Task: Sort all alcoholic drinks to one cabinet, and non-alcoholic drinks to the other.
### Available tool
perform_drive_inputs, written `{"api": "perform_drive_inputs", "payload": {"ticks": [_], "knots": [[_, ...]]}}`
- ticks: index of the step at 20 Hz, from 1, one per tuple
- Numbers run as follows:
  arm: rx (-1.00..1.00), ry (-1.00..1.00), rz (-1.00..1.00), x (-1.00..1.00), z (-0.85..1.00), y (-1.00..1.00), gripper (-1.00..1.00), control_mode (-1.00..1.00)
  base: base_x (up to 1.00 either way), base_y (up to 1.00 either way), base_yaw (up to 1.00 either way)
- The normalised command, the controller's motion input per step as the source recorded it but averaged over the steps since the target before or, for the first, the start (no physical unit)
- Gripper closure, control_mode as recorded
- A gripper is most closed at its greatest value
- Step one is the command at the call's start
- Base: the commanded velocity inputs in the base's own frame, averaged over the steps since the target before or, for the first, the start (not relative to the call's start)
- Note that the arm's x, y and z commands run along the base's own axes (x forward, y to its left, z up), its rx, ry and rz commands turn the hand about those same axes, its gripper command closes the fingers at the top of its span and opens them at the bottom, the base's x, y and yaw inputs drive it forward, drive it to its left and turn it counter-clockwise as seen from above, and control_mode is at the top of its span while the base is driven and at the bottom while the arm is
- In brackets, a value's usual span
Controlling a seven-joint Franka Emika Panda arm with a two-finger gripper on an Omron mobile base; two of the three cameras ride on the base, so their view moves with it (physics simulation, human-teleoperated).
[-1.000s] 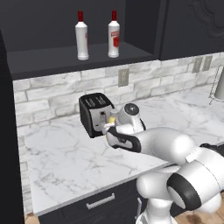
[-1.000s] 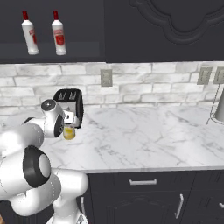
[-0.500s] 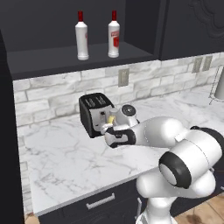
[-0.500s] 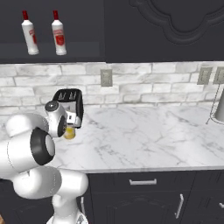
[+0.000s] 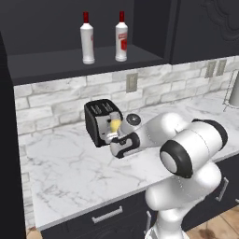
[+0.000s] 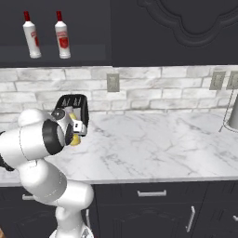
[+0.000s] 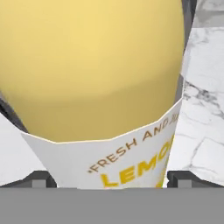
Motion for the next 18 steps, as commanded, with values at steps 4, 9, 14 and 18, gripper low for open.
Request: {"api": "perform_drive_inputs", "payload": {"ticks": [4,9,14,18], "knots": [[0.00,0.00,0.01,0.37,-0.24,0.14,1.00,-1.00,0.00,0.00,0.00],[0.00,0.00,0.01,0.46,-0.17,0.11,1.00,-1.00,0.00,0.00,0.00],[0.00,0.00,0.00,0.00,-0.01,-0.02,1.00,-1.00,0.00,0.00,0.00],[0.00,-0.01,0.01,-0.29,0.11,0.00,1.00,-1.00,0.00,0.00,0.00]]}}
